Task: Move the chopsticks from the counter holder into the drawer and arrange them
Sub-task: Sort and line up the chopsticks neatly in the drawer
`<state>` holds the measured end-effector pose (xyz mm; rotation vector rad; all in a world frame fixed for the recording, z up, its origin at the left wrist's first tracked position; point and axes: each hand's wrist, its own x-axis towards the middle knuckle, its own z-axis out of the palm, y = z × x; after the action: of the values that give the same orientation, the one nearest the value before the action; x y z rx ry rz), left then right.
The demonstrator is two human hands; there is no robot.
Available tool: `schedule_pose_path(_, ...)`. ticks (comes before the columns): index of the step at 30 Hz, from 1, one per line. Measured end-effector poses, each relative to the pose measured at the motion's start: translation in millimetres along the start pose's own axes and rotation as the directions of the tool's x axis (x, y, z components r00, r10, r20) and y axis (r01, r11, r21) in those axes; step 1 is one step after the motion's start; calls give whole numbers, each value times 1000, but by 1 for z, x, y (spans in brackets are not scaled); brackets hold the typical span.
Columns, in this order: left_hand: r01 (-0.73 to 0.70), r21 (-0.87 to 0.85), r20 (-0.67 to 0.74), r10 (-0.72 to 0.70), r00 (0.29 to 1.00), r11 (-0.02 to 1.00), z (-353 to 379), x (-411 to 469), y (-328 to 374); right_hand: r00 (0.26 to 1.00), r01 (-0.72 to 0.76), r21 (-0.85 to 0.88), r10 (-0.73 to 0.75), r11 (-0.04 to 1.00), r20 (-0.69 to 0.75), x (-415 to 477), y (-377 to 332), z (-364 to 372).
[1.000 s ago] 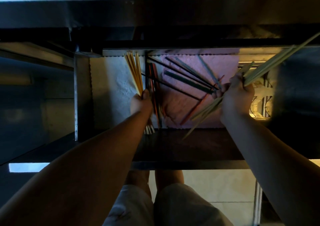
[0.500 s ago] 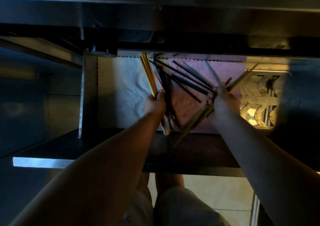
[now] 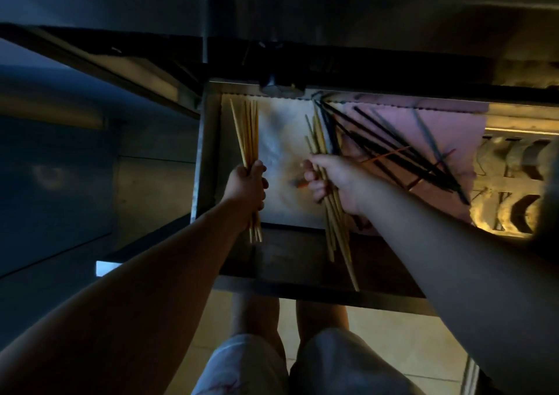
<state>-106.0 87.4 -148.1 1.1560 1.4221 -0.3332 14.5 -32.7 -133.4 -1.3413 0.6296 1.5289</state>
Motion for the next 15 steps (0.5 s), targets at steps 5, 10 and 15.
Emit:
schedule_pose_path(5,-17,22,-15,17,1000,1000,-21,17,0,989,6,-145,-27,989,-145,28,6,44)
schedule_pose_path(10,-26,25,65,24,998,999,-36,34,-3,982,8,-147,-36,989,-185,54,3,74)
schedule_pose_path(15,-114,202,19,112,993,973,-39,49,-6,968,63,-84,-81,994,-237,69,2,92)
